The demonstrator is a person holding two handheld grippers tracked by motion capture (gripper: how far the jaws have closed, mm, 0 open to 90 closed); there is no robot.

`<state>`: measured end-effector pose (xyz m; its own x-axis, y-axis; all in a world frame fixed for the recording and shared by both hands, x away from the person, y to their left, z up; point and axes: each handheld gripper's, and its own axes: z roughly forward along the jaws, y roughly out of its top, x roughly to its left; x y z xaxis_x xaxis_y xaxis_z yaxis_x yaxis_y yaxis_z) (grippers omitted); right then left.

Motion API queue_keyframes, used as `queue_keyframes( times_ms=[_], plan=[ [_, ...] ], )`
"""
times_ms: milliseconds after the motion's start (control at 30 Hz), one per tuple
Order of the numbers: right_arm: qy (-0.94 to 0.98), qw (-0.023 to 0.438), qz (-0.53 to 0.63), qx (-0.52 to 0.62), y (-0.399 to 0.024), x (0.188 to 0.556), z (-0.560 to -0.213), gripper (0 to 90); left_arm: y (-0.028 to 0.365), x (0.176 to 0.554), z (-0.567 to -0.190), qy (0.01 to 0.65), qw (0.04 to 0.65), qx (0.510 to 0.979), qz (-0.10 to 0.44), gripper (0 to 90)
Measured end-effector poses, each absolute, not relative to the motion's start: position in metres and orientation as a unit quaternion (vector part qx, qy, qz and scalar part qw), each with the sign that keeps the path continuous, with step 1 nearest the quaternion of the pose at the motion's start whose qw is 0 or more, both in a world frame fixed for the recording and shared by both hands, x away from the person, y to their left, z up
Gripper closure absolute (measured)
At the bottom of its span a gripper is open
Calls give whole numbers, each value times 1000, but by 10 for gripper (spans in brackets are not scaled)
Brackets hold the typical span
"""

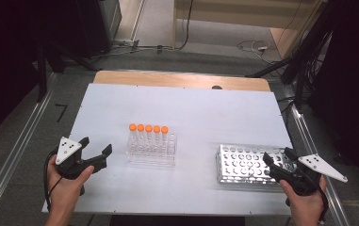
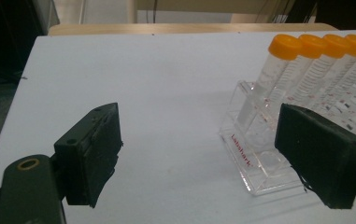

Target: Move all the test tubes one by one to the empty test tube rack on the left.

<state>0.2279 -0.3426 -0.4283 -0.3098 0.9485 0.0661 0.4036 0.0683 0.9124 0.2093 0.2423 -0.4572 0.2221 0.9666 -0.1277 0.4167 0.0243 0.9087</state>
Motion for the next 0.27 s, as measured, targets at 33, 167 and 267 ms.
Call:
queue_keyframes(
  times_ms=[33, 167, 267],
  plan=[
    [666, 301, 456, 508, -346, 227, -429, 178, 243, 209, -458, 550, 460, 630, 300, 159],
    [655, 307, 454, 521, -360, 224, -430, 173, 249, 210, -464, 558, 450, 629, 302, 146],
    [641, 314, 460, 528, -368, 221, -431, 163, 253, 213, -472, 573, 439, 628, 291, 125]
  ],
)
